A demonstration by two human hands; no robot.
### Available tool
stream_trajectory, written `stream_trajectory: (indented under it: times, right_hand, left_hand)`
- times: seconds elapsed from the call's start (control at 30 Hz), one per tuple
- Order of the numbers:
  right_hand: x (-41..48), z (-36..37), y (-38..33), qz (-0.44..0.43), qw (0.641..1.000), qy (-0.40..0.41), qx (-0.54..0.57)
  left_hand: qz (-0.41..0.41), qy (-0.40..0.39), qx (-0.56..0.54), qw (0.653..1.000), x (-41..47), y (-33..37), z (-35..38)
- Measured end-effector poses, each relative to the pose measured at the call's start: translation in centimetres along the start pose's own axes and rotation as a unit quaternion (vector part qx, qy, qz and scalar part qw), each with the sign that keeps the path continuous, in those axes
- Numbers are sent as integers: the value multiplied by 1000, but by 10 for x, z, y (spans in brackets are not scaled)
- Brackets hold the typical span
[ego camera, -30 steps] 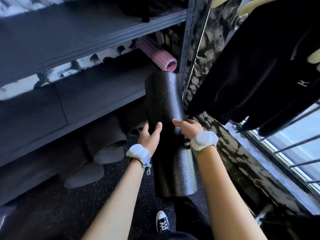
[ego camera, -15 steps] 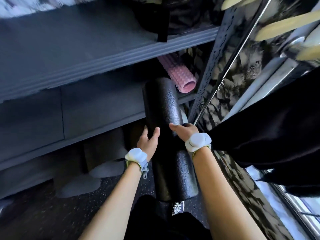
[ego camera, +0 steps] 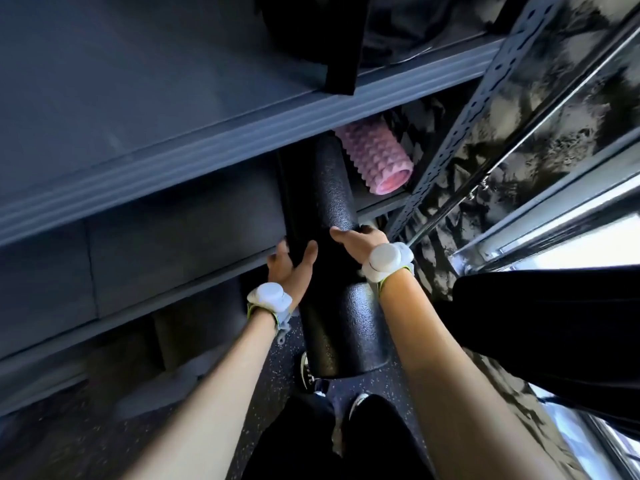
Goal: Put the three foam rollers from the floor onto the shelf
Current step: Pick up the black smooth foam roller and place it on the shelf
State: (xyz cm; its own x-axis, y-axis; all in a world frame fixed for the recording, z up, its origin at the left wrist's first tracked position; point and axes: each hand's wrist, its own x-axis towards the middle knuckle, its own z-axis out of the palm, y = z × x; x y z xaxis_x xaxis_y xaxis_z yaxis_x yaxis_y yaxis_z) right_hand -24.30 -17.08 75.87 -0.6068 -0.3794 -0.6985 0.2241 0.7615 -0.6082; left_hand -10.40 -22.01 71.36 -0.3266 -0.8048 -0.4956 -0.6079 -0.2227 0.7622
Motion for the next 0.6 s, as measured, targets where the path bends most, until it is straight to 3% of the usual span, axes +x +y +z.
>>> stream_trajectory:
  times: [0.2, 0.43, 0.6]
  right_hand:
    - [45, 12, -15, 3, 999, 16, 51]
    - [109, 11, -17, -3, 1000, -2, -8]
    - [143, 1, -18, -39, 996, -30, -69]
  left_hand:
    - [7, -24, 15, 1000, 56, 0, 18]
    - [-24, -45, 8, 999, 103, -10, 48]
    - [0, -43, -8, 999, 124, -14, 69]
